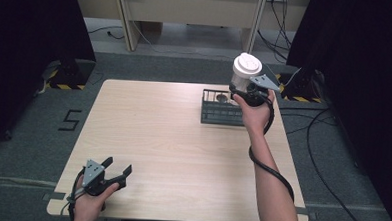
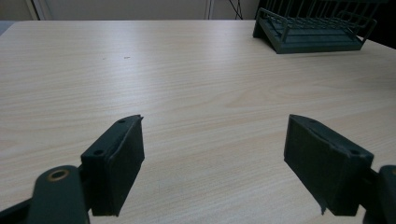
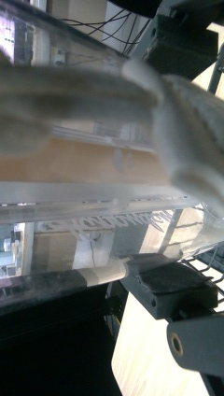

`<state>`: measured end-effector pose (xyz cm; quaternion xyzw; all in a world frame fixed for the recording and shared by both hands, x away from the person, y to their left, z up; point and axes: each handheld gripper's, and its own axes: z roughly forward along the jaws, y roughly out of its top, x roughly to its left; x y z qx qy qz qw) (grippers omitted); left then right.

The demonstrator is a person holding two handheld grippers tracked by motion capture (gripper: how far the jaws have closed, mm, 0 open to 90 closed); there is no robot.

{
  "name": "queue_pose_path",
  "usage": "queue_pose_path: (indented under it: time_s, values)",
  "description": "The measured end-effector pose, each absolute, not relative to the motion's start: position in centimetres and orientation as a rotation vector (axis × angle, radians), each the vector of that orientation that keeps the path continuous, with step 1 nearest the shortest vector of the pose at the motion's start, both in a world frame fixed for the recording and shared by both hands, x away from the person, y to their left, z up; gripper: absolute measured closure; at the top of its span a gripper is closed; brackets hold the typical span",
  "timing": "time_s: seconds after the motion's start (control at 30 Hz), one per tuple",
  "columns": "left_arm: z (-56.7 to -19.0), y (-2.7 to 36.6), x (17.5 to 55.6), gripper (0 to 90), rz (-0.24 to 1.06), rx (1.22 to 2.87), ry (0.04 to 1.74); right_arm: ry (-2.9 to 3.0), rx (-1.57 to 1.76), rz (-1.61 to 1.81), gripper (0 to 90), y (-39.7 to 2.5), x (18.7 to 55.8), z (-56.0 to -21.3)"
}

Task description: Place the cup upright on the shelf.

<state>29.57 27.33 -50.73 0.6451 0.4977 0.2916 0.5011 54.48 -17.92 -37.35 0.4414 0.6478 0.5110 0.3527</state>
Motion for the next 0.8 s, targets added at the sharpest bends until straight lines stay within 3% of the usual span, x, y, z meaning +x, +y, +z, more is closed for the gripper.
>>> queue_pose_path:
  time_s: [0.8]
  values:
    - [-50.7,27.3,29.6,19.6,0.702,1.557,1.203,1.681,1.199,1.282,18.4,-17.5,56.9,-38.8]
